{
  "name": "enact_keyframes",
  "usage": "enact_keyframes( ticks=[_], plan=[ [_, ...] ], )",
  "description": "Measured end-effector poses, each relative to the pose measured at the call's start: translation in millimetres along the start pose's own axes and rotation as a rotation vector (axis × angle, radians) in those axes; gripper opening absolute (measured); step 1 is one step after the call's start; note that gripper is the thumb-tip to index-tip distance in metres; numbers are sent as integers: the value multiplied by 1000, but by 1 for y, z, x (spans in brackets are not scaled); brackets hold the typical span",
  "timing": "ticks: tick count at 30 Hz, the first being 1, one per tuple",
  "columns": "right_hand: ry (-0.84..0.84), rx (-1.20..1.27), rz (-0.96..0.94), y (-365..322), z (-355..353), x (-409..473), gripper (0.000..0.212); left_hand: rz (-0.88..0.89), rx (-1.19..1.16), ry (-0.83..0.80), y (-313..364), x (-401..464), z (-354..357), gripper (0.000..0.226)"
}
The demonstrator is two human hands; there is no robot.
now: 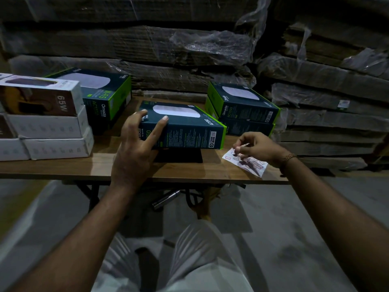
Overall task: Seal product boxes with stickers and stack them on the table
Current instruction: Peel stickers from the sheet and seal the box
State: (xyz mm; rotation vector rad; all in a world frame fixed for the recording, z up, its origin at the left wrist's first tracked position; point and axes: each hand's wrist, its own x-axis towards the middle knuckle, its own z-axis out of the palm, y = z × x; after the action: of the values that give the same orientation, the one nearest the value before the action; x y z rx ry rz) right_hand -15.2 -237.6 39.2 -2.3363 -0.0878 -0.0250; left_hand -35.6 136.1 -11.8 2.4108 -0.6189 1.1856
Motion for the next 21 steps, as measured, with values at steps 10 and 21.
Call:
enact_keyframes(
  ticks=[10,21],
  plan=[
    [332,-42,-319,-46,39,-34,16,8,15,38,-8,5,6,78],
    [474,90,-523,-105,44,-71,38,57,-55,137,8,54,-29,83]
  ],
)
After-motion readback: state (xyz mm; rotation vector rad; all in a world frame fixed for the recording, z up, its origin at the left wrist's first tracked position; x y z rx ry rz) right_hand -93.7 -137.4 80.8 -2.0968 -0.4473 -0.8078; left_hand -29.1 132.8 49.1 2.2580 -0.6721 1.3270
